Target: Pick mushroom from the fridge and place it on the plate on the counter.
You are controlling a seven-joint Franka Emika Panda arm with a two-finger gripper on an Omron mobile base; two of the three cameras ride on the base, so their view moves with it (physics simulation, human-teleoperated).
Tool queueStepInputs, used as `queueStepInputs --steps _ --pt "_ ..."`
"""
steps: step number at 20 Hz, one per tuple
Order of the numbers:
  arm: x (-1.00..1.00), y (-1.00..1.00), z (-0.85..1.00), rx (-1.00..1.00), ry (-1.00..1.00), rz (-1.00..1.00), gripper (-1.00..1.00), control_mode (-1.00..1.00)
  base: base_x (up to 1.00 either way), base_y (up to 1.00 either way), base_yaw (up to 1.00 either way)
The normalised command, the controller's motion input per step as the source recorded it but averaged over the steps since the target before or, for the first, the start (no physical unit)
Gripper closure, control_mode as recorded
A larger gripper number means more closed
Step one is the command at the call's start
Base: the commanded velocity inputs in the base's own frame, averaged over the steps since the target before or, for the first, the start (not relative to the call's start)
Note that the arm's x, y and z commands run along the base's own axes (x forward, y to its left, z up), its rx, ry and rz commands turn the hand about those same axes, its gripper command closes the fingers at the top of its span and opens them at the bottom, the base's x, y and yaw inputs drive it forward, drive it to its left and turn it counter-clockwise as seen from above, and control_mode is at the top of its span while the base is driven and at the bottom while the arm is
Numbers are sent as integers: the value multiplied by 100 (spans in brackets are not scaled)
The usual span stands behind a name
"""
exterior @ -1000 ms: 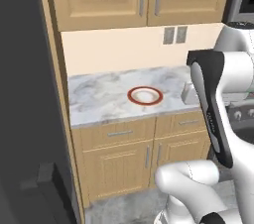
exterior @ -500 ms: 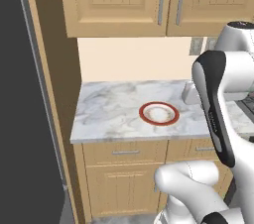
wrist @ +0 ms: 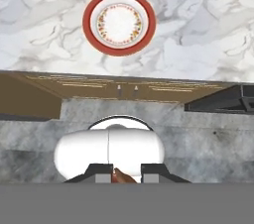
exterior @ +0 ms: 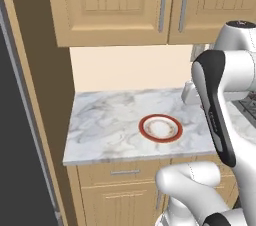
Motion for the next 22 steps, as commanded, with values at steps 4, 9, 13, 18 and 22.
queueStepInputs --steps 4,9,13,18,22 --pt "0 0 0 0 0 0 100 100 6 0 -37" --pt "0 0 0 0 0 0 100 100 30 14 -27" --pt "0 0 0 0 0 0 100 100 37 30 -3" --pt "0 0 0 0 0 0 100 100 44 6 0" --pt "0 0 0 0 0 0 100 100 50 2 0"
